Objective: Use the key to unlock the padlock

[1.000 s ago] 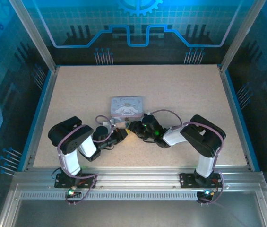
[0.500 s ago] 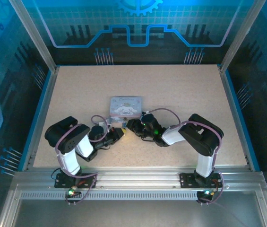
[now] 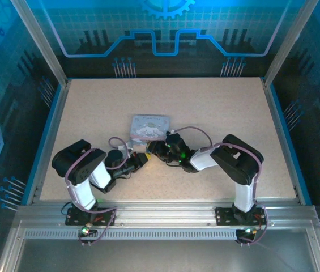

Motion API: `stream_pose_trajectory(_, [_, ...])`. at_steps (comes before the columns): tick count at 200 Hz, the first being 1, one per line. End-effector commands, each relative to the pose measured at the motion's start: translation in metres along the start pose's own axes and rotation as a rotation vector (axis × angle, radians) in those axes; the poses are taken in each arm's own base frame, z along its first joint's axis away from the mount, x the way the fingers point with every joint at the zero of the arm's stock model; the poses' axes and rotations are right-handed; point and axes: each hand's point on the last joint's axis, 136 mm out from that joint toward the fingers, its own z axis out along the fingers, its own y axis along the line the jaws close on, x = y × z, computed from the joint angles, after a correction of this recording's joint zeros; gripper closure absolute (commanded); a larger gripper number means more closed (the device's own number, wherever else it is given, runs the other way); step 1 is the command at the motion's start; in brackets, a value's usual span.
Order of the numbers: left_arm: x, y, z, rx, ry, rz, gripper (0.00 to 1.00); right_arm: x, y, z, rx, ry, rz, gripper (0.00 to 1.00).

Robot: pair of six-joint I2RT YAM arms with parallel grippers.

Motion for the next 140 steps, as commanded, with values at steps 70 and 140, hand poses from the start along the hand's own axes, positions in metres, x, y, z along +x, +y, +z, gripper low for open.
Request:
stream_pose_trajectory(70, [-0.001,-0.01,-0.004,0.043,0.008,0.012,1.0,0.01,0.015,0.022,-0.041,0.065,-0.032,0.61])
stream_pose_trajectory(140, [-0.004,-0.004,-0.014,0.029,-0.007,0.004,1.0,0.015,0.007,0.019,-0.007,0.07,-0.037,0.84])
